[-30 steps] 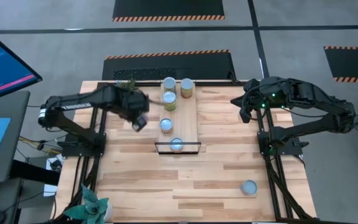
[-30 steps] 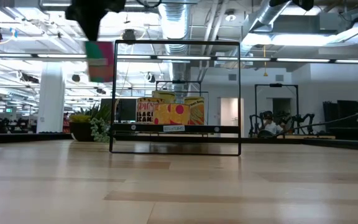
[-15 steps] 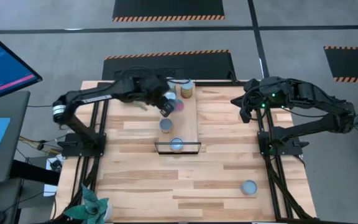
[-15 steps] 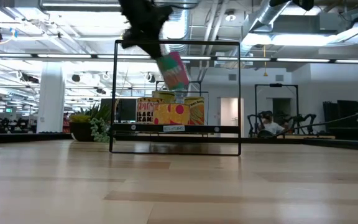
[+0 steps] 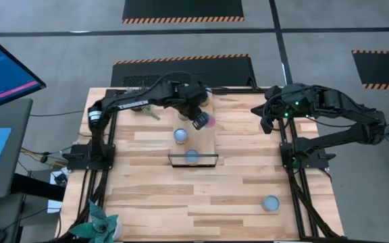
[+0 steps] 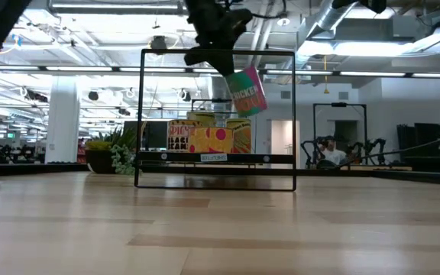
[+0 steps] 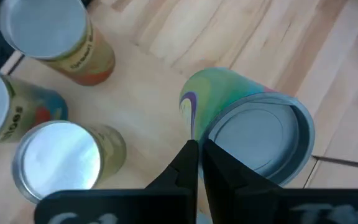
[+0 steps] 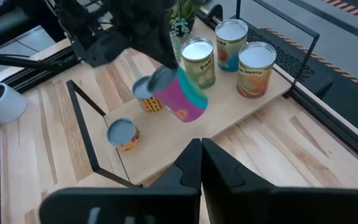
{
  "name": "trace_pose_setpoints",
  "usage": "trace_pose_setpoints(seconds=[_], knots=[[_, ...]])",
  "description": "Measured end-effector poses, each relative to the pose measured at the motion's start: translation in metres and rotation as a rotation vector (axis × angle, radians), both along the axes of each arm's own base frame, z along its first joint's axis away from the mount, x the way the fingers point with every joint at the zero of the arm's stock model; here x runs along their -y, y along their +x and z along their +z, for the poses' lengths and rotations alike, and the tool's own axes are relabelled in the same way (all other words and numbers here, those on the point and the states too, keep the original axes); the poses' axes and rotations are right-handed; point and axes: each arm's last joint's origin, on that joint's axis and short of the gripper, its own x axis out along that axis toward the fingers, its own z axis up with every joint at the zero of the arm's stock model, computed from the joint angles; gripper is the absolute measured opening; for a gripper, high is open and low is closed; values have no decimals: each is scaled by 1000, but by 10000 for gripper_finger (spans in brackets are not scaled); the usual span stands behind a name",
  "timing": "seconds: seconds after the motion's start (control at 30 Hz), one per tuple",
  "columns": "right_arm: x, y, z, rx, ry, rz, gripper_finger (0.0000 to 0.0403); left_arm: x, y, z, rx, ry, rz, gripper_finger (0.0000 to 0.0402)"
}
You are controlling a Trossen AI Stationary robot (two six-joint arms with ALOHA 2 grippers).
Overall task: Pick and place cans onto a shelf
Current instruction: Put the canned chicken soup on the shelf
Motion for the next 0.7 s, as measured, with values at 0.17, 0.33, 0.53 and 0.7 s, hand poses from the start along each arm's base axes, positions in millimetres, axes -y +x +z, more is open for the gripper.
trace_pose_setpoints(seconds=[0.17, 0.33, 0.53, 0.7], knots=[[0, 0, 0, 0, 0, 0, 20, 4, 12, -12, -75, -15, -24, 0], [0, -1, -1, -16, 2, 0, 20, 12, 19, -26, -123, -52, -47, 0], [0, -1, -2, -23, 3, 0, 26, 21, 25, -40, -171, -75, -49, 0], [0, -1, -2, -25, 3, 1, 21, 23, 28, -46, -187, -84, -41, 0]])
